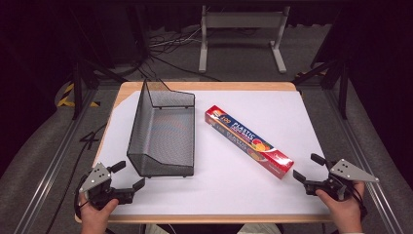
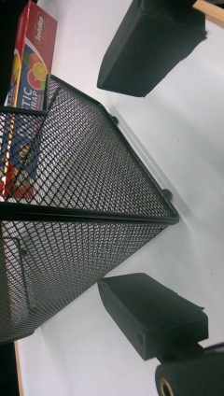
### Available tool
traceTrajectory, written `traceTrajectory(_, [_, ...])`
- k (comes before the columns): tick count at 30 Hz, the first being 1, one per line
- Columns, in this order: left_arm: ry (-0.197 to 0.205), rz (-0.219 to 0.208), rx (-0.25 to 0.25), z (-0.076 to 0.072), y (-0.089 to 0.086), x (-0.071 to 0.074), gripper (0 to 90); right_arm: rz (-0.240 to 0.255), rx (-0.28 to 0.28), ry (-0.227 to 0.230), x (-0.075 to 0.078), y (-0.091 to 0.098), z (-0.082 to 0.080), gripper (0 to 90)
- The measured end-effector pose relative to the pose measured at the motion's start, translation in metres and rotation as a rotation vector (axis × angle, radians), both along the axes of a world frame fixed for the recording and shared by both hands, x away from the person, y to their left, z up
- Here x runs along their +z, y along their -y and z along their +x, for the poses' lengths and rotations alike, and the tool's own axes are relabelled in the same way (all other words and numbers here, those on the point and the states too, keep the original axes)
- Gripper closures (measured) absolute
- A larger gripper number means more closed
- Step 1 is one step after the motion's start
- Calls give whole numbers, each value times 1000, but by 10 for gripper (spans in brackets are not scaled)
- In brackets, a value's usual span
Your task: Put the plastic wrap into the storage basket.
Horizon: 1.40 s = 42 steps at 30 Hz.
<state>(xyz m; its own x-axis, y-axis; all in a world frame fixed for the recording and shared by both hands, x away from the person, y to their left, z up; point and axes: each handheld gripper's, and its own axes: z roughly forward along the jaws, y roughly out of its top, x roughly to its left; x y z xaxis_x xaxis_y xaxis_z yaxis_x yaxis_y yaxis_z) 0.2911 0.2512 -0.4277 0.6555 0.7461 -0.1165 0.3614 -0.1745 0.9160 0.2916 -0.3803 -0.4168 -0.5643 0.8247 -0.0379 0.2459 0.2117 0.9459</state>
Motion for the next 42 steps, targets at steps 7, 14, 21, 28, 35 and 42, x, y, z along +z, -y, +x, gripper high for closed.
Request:
traceTrajectory(7, [2, 0, -2, 1, 2, 1, 70, 1, -2, 17, 4, 1, -2, 96])
traceTrajectory(14, [7, 14, -4, 0, 3, 1, 69, 7, -35, -13, 11, -1, 4, 74])
traceTrajectory(21, [3, 16, -5, -1, 4, 2, 69, -33, -23, -76, 22, -15, 20, 112])
traceTrajectory(28, [4, 17, -5, -1, 4, 1, 70, -80, 50, -148, 37, -33, 47, 35])
traceTrajectory(35, [3, 24, -2, -2, 3, 0, 69, -106, 75, -180, 53, -58, 69, 62])
traceTrajectory(42, [-1, 21, 3, -4, 2, 0, 70, -121, 89, -176, 61, -78, 91, 81])
